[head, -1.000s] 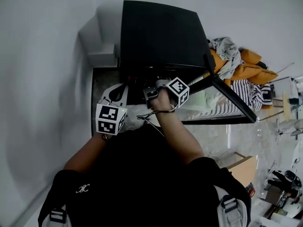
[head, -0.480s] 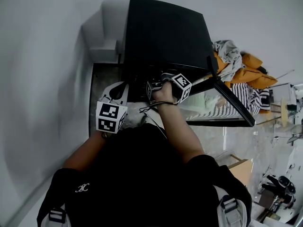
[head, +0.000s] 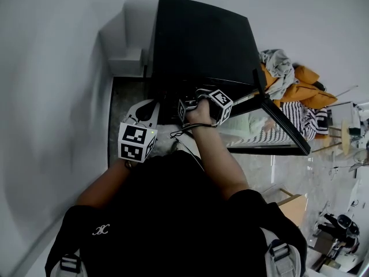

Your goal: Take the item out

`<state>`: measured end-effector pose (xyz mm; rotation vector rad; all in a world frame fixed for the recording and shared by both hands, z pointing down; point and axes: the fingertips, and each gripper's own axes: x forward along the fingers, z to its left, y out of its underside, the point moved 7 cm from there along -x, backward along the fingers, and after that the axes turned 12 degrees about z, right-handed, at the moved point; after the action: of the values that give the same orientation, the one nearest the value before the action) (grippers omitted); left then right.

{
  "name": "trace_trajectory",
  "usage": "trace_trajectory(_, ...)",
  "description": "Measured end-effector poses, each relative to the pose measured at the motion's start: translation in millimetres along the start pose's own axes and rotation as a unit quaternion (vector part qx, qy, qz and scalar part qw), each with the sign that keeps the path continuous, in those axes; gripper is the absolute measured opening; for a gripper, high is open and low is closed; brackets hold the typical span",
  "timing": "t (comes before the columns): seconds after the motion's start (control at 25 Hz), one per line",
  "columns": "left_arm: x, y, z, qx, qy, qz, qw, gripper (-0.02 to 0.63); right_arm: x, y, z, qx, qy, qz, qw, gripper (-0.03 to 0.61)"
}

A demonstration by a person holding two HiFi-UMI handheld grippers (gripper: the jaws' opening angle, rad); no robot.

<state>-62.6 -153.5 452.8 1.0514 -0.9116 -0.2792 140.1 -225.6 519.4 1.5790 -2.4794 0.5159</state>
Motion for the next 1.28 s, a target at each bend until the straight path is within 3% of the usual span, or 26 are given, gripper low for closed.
trace_trajectory(0.68,-1,3,3,-0.015,0.005,0.005,0.9999,0.008,2,0,8,-0.001,-0.002,0.011,1.000,0.072)
trace_trajectory(1.28,-3,4,5,-0.019,-0.001,0.001,0.9998,0.008,10,3,10,0.007,0.039,0.016,0.999,0.071)
